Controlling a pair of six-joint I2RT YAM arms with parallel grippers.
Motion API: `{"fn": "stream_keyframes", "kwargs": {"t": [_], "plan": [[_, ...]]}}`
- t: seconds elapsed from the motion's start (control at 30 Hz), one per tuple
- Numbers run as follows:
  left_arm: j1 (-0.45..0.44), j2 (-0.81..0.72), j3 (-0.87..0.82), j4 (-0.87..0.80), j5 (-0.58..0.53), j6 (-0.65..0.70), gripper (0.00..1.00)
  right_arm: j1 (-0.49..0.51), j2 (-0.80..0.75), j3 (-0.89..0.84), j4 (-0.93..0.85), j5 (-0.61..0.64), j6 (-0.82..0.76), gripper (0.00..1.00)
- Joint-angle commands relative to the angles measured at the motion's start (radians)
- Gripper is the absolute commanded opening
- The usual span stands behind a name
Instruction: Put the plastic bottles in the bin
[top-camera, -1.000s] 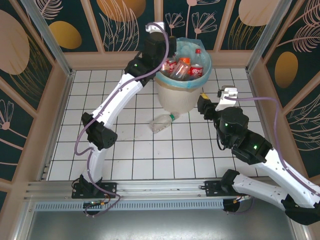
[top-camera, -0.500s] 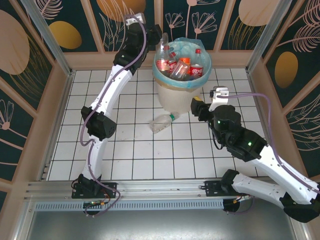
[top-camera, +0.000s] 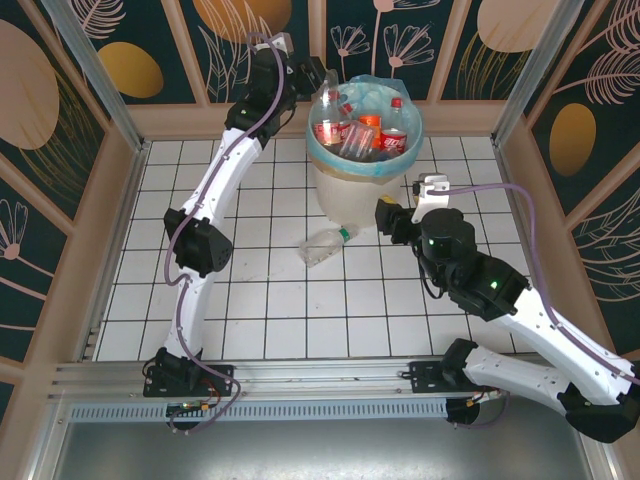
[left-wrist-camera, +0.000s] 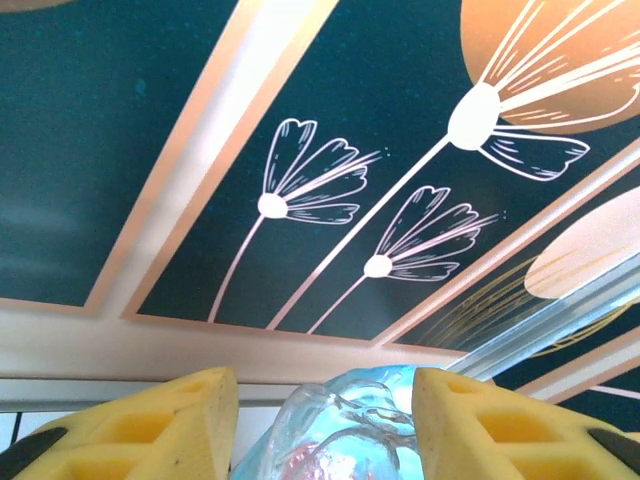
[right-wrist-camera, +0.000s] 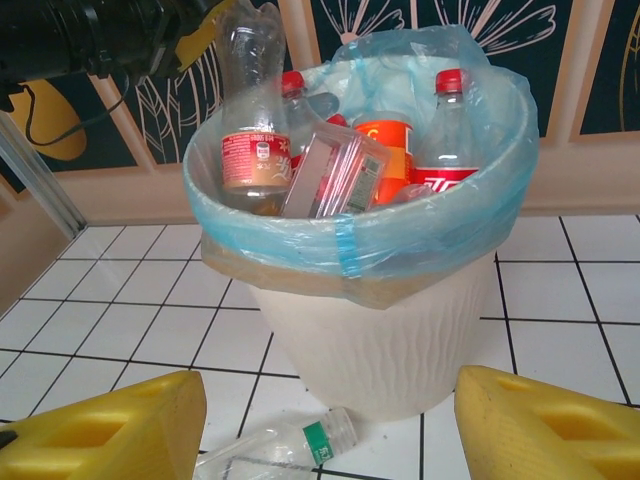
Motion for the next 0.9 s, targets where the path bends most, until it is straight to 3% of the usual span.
{"fn": "stream_keyframes", "kwargs": {"t": [0.0,0.47,0.6,0.87], "plan": [[-0.006,0.001,-0.028,-0.125,0.077,0.047,0.46,-0.005,-0.005,0.014,-0.011,0.001,0.033,0.67],[-0.136,-0.007,-0.081,-0.276,0.007,0.208,0.44,-0.005,0.002,0.008,-0.004,-0.009,0.053,0.67],[-0.138,-0.031,-0.176,-0.298,-0.039,0.211,0.41,-0.005,-0.005,0.002,-0.013,-0.006,0.058,0.67],[-0.14,0.015,-0.162,-0.384,-0.092,0.23,0.4,-0.005,0.005,0.0,0.006,-0.004,0.047,0.67]]}}
